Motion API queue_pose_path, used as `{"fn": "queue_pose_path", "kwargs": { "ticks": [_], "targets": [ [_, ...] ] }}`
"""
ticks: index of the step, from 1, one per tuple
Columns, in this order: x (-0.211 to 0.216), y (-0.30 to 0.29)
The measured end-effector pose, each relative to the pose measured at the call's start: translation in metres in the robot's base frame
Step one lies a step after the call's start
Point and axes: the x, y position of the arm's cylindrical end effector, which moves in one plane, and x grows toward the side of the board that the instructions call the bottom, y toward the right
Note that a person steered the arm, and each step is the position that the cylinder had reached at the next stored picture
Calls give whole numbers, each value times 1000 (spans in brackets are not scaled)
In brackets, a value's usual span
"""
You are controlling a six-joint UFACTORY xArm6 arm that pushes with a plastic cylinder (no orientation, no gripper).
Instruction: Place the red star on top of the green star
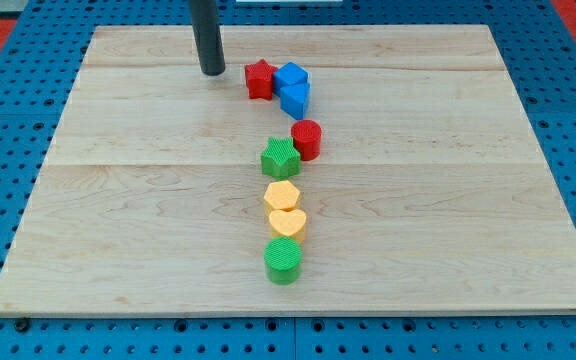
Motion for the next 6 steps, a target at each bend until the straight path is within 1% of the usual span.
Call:
{"fn": "queue_pose_path", "kwargs": {
  "ticks": [1, 2, 3, 4, 5, 6],
  "targets": [
    [-35, 0],
    [-5, 34],
    [10, 45],
    [10, 45],
    [44, 48],
    [93, 51]
  ]
}}
